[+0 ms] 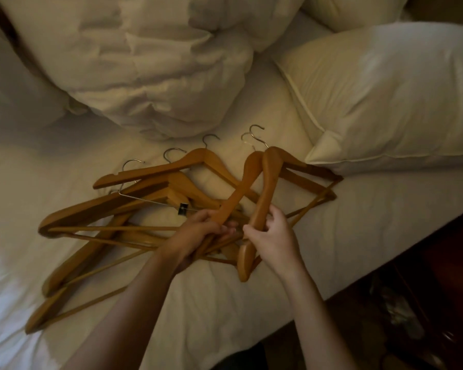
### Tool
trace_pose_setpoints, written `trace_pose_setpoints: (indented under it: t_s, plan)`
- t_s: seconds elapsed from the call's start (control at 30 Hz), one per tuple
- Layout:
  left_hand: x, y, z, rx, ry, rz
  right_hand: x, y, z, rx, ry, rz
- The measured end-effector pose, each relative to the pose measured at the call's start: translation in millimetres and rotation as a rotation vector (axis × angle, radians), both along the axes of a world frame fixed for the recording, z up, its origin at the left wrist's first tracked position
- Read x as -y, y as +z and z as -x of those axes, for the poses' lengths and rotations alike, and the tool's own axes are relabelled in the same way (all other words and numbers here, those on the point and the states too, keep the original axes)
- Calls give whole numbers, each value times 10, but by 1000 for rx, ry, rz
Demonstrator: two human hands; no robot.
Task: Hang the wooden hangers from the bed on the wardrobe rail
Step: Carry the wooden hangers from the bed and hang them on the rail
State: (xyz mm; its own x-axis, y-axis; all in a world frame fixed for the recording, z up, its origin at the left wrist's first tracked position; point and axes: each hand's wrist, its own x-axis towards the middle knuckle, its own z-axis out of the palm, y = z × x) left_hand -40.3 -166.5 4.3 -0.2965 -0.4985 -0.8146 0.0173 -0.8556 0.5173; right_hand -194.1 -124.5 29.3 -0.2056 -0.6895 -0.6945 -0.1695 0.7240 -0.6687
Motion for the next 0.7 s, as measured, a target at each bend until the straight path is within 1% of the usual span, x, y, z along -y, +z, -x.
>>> trace_pose_setpoints:
  t_s: [0.07, 0.17, 0.23, 0.33, 0.4, 0.5, 0.7]
  plan:
    - [-109, 134, 38, -21, 12, 43, -91, 71, 32, 34, 0, 13]
    - [-284, 326, 66, 31, -36, 133, -217, 185, 75, 111, -41, 32]
    - [-417, 446, 53, 71, -127, 176, -320, 249, 95, 141, -67, 45]
    - [-639, 573, 2, 77, -253, 168, -520, 345, 77, 191, -152, 73]
    - [-787, 625, -44, 78, -238, 142, -682, 413, 33, 222, -240, 94]
    - [-1013, 739, -85, 74, -193, 155, -931, 518, -90, 177, -316, 120]
    - [-1417, 1010, -155, 119, -182, 388, -1350, 589, -384, 164, -460, 162]
